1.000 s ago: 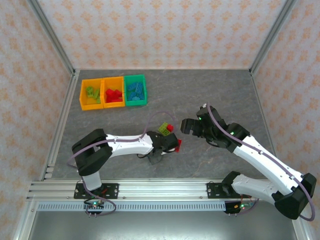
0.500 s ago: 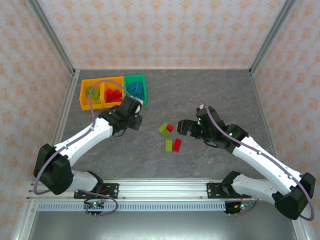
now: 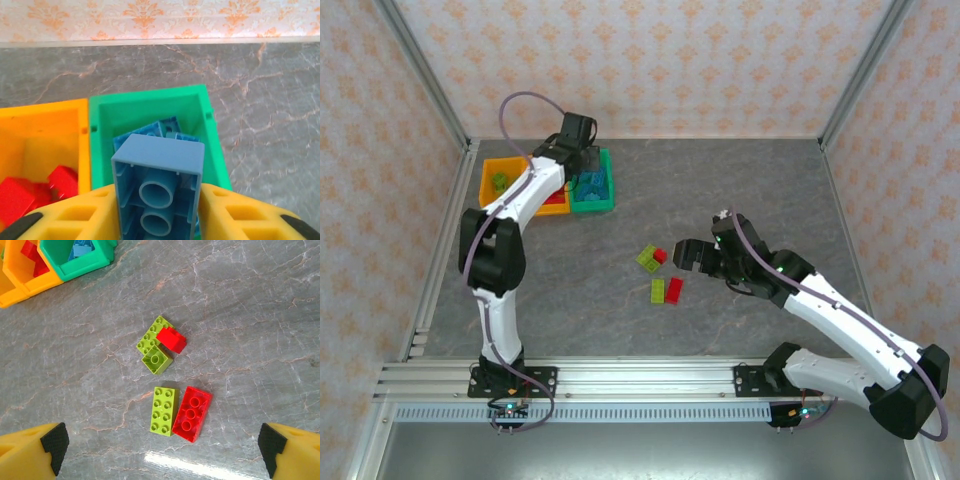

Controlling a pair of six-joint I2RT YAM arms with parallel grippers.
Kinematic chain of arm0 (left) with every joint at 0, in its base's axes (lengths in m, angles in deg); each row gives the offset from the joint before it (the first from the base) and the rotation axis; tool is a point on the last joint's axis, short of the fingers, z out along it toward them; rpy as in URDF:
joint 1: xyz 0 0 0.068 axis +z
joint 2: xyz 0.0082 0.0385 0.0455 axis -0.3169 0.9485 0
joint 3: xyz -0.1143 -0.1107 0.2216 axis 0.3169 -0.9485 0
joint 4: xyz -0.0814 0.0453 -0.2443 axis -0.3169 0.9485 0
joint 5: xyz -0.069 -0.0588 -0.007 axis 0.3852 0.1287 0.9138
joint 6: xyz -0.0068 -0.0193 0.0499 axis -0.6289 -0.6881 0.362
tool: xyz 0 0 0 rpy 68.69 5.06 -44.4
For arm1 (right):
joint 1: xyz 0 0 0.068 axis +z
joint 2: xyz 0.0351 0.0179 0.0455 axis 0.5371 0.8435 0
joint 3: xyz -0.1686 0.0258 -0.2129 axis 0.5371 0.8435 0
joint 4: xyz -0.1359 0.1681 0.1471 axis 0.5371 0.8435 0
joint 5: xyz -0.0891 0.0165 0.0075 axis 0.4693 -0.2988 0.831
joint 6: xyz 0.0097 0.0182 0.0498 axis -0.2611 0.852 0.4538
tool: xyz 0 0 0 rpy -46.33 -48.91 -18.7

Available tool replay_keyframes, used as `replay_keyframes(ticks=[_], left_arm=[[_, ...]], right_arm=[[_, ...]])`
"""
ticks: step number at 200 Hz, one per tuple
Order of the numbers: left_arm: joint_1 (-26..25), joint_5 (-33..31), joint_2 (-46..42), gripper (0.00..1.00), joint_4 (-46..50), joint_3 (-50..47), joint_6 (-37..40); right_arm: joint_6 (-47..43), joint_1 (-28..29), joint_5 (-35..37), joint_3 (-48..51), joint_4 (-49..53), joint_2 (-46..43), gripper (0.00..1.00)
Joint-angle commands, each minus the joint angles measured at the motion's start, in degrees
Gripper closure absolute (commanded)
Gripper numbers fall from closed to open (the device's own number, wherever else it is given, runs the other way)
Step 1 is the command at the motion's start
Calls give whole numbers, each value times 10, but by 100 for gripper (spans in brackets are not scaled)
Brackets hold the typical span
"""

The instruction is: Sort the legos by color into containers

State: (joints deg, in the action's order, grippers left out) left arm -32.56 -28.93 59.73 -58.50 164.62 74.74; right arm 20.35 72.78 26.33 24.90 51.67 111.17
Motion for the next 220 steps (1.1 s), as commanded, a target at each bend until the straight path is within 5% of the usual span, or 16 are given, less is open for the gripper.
replay_keyframes(ticks=[1,42,83,120,164,220], left_arm=[[6,-2,17,45,62,59,2],[5,89,-69,40,37,-21,-27],[-29,188,-317,41,-14,-230,-61],[-111,196,-481,39,99,-284,38],[-145,232,-581,21,268,-293,139],[-145,158,-665,11,229,-413,160]], right_arm=[[18,-3,5,15,-15,-6,1],[34,-3,21,31,-25,1,1],[73,-1,39,51,-2,51,0],[97,15,-6,48,-40,138,4],[153,27,-24,3,-52,286,12],[185,41,1,1,-71,353,34]])
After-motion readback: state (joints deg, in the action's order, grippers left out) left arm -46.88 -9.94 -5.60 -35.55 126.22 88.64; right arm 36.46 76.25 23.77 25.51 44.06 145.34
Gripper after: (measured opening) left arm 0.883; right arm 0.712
